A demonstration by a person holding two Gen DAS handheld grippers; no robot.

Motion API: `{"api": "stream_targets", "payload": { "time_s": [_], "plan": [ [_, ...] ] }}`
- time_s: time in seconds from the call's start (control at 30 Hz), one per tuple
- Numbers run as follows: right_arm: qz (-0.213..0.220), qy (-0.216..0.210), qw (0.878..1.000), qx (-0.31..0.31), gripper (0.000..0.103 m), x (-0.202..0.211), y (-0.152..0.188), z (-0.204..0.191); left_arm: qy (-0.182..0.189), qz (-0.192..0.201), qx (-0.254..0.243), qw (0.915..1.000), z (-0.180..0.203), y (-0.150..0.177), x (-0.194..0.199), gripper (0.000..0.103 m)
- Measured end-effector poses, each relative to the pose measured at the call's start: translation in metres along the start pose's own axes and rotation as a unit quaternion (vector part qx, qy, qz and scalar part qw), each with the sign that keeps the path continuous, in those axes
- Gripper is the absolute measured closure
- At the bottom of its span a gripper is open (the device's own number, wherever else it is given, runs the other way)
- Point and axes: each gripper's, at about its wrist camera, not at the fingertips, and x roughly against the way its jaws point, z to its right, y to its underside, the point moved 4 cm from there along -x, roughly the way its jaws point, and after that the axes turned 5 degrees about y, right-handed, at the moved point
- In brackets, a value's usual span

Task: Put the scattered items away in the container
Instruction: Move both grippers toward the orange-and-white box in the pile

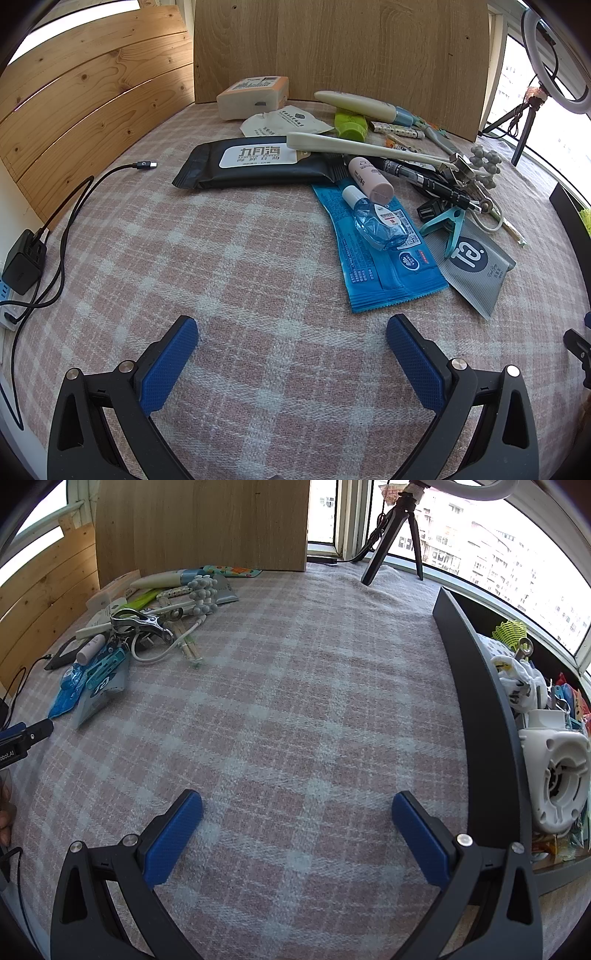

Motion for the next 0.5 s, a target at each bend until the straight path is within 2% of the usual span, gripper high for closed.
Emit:
{"api": "stream_targets", "payload": {
  "time_s": [0.17, 0.33, 0.5],
  "plan": [
    [-0.029, 0.001, 1.000, -0.008, 0.000, 0.002, -0.005, -0.003, 0.005, -0.030, 0.011, 0.9995, -0.003, -0.004, 0.000, 0.002],
    [0.008, -0.011, 1.000, -0.012, 0.000, 0.029, -0.032, -0.013, 0.006, -0.021, 0.021, 0.9995, -0.014, -0.022, 0.013, 0.005],
    [0.045, -0.038, 0.998, -0.010, 0.000, 0.054, -0.090, -0.036, -0.006, -0.001, 0.013, 0.9999, -0.030, -0.053, 0.031, 0.006]
  ]
}}
